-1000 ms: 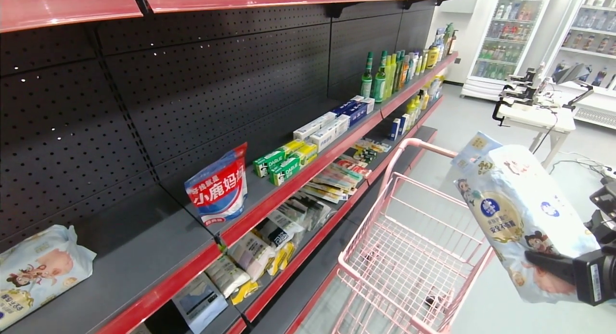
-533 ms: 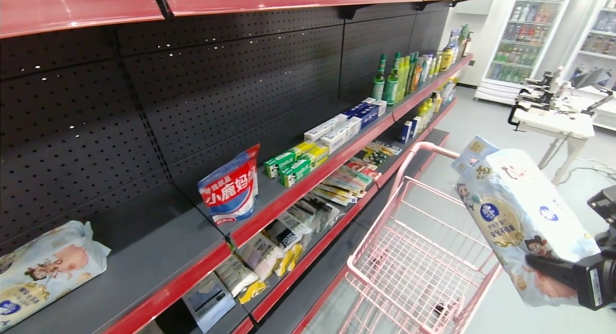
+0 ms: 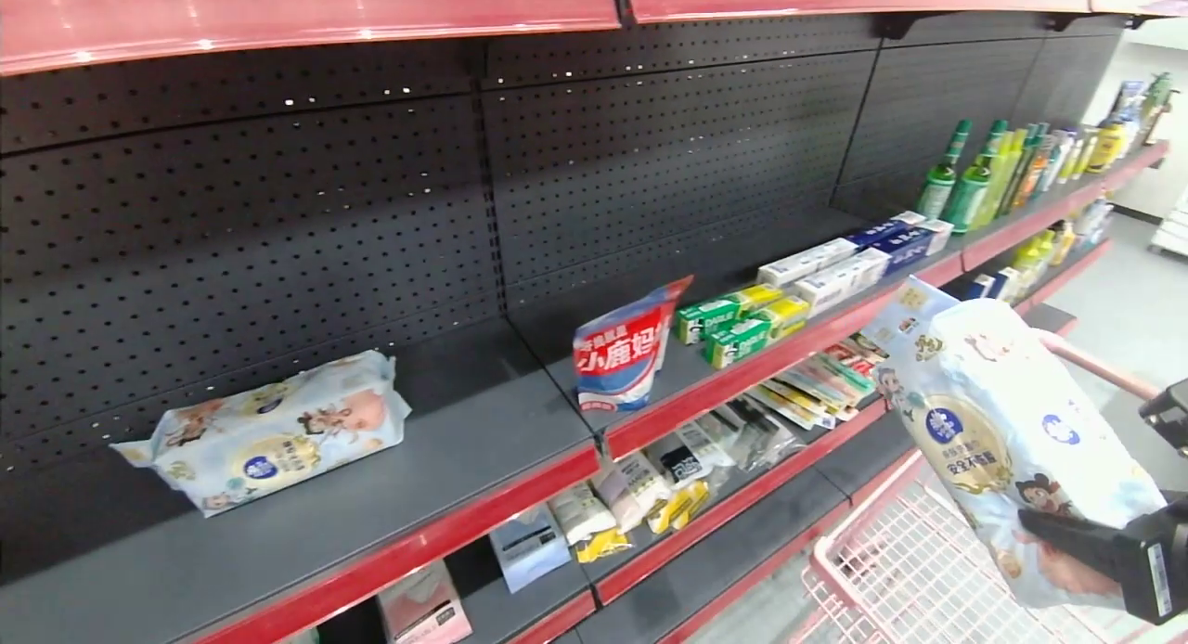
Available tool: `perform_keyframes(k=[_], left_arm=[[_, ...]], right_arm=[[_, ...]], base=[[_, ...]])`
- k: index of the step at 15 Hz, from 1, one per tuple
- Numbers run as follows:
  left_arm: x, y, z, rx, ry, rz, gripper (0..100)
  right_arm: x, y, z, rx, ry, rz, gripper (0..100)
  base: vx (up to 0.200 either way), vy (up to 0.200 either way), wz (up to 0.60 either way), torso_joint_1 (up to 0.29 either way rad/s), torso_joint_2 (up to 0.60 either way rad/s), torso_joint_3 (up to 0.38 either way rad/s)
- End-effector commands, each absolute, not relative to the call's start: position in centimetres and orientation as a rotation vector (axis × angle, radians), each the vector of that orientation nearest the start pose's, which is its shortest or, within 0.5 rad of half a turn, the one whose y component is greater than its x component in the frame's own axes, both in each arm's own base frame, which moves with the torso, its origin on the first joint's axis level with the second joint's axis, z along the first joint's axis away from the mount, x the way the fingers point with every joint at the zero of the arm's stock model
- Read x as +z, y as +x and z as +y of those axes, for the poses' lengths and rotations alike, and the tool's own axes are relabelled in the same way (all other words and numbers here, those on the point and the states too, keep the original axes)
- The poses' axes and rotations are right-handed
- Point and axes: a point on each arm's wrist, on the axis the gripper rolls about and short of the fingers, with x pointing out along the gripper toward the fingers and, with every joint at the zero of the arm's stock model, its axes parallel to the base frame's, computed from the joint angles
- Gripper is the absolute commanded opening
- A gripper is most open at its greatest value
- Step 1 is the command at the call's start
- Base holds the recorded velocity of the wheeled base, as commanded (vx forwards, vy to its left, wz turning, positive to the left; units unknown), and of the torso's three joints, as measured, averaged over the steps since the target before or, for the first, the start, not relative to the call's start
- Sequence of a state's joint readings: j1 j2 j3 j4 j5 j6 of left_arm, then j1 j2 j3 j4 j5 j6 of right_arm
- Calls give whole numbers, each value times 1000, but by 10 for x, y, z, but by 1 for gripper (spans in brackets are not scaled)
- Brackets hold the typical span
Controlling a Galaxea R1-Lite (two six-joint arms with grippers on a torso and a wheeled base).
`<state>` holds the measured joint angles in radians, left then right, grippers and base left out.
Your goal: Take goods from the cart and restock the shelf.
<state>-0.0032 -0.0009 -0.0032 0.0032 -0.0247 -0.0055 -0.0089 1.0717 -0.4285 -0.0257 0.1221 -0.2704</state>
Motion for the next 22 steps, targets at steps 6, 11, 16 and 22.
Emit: perform_keyframes(k=[6, 11, 16, 22], left_arm=[[76, -23, 0, -28, -6, 0, 100], [76, -23, -1, -29, -5, 0, 100], [77, -22, -1, -38, 9, 18, 100], [152, 2, 0, -47, -2, 100, 100]], right_arm=[[160, 97, 0, 153, -230, 520, 0], [161, 55, -2, 71, -230, 404, 0], [147, -6, 3, 44, -242, 253, 0], [137, -23, 5, 23, -251, 145, 0]], base=[[0, 0, 600, 2, 5, 3], [0, 0, 0, 0, 0, 0], [0, 0, 0, 0, 0, 0], [0, 0, 0, 0, 0, 0]])
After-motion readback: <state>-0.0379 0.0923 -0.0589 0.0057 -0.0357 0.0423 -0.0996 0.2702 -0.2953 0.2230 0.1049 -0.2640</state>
